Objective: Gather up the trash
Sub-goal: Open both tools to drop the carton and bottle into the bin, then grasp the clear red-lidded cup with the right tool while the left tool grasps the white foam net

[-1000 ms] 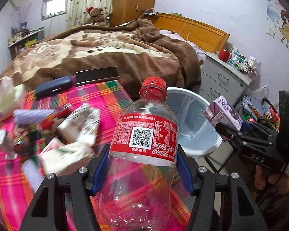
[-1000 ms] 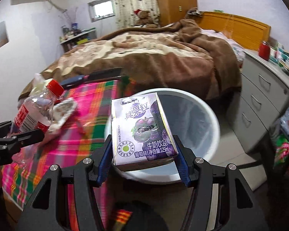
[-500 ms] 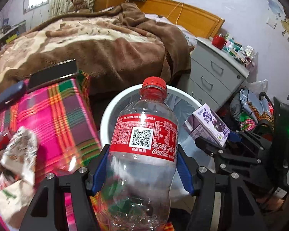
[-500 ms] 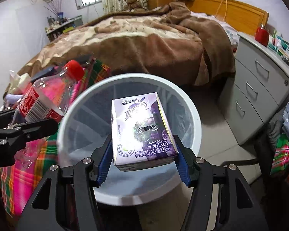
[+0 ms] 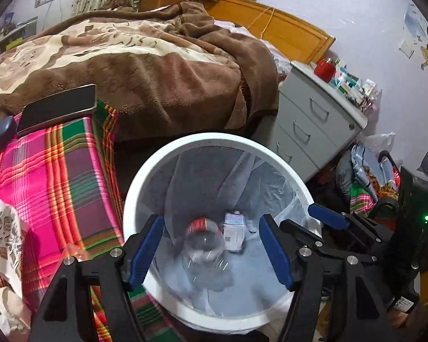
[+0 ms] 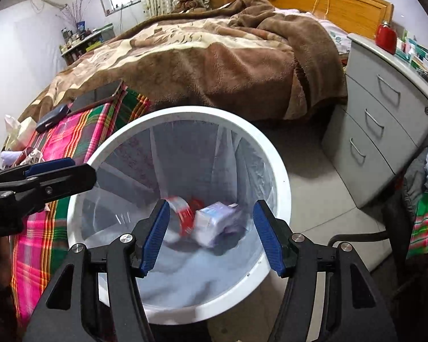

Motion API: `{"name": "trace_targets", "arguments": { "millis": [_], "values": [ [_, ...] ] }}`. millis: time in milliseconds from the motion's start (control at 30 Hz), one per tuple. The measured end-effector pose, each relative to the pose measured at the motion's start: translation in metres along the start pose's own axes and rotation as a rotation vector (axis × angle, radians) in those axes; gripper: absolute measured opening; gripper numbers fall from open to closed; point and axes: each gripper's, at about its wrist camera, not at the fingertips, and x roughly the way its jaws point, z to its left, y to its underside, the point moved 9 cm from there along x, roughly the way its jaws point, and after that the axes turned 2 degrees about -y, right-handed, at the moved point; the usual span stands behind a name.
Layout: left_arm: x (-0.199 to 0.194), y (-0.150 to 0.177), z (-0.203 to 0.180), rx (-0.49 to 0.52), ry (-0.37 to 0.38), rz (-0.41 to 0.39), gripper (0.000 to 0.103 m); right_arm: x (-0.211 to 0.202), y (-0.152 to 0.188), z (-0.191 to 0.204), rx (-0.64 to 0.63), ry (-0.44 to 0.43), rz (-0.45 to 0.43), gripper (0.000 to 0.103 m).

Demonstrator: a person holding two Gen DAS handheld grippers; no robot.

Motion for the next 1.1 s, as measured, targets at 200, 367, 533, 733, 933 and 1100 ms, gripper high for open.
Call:
{"name": "trace_targets", "arguments": {
  "millis": [200,367,533,733,933,1100],
  "values": [
    [-0.036,0.012,0.017,-0.021,-0.031,-0.053,0.070,-0.019,-0.004,0.011,-0.002,-0.003,-0.058,0.062],
    [-0.071,0.027,0.037,-0.068,-0.043,-0.101,0.070,-0.031,-0.005,0.028,-0.003,-0.041,-0.088,0.062],
    [-0.113,0.045,0.061,-0.095,-0.104,-0.153,0.070,-0.040,-0.005,0.050,-0.026,-0.075,-0.113,0.062],
    [-0.161,0.070,0.096,-0.154,-0.181,-0.219,0.070,-0.044,-0.001,0.079,-0.059,-0.117,-0.128,0.062],
    [-0.200,0.107,0.145,-0.236,-0.303,-0.264,0.070,-0.037,0.007,0.115,-0.097,-0.165,-0.113,0.062],
    [-0.222,0.140,0.183,-0.301,-0.364,-0.278,0.070,-0.030,0.014,0.146,-0.132,-0.197,-0.108,0.062]
  ]
}}
